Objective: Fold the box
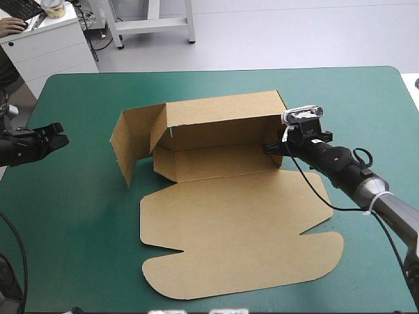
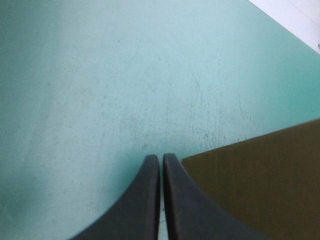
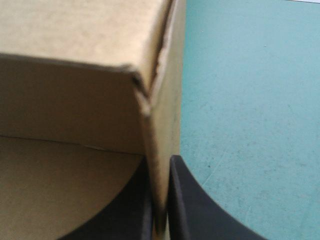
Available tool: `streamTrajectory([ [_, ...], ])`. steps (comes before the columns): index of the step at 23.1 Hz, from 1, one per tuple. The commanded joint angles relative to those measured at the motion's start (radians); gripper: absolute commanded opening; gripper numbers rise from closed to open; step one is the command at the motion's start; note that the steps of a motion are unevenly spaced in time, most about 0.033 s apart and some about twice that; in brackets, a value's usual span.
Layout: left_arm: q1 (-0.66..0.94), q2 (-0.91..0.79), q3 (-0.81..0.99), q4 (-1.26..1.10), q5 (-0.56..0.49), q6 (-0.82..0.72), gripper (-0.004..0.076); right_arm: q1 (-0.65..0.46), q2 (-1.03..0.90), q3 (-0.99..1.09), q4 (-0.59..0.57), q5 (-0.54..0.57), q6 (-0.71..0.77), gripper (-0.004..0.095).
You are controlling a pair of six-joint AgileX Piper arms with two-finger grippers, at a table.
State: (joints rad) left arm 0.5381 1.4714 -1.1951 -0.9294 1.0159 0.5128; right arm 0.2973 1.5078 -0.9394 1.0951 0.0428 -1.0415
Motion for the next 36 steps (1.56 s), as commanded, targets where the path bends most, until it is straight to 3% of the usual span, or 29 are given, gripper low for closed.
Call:
streamTrajectory([
  [1,0.009,-0.039,0.006,-0.073,-0.036,0.022,0.0002,-0.071,-0.036,-0.069,-0.005,0.134,0.091,0.0001],
  [3,0.009,-0.039,0.011,-0.071,-0.040,0.022,0.0002,-0.113,-0.036,-0.102,-0.075,0.228,0.177,0.0004],
  [6,0.009,-0.039,0.014,-0.071,-0.054,0.022,-0.0003,-0.148,-0.036,-0.198,-0.311,0.360,0.411,0.0004],
  [9,0.009,-0.039,0.015,-0.065,-0.059,0.022,-0.0004,-0.150,-0.032,-0.369,-0.670,0.569,0.784,0.0004],
  [10,0.009,-0.039,0.015,-0.065,-0.059,0.022,-0.0004,-0.150,-0.032,-0.405,-0.718,0.618,0.837,0.0004],
  [12,0.009,-0.039,0.015,-0.060,-0.059,0.022,-0.0004,-0.150,-0.022,-0.488,-0.770,0.729,0.889,0.0003],
  [18,0.009,-0.039,0.028,-0.060,-0.064,0.026,-0.0004,-0.150,0.033,-0.652,-0.772,0.941,0.919,0.0003],
  [22,0.009,-0.039,0.052,-0.060,-0.078,0.026,-0.0004,-0.150,0.118,-0.717,-0.777,1.214,0.957,0.0002],
  [28,0.009,-0.039,0.066,-0.068,-0.082,0.038,-0.0006,-0.150,0.191,-0.697,-0.795,1.209,0.988,0.0001],
  [36,0.009,-0.039,0.066,-0.073,-0.084,0.038,-0.0010,-0.150,0.280,-0.712,-0.740,0.995,0.882,0.0000],
])
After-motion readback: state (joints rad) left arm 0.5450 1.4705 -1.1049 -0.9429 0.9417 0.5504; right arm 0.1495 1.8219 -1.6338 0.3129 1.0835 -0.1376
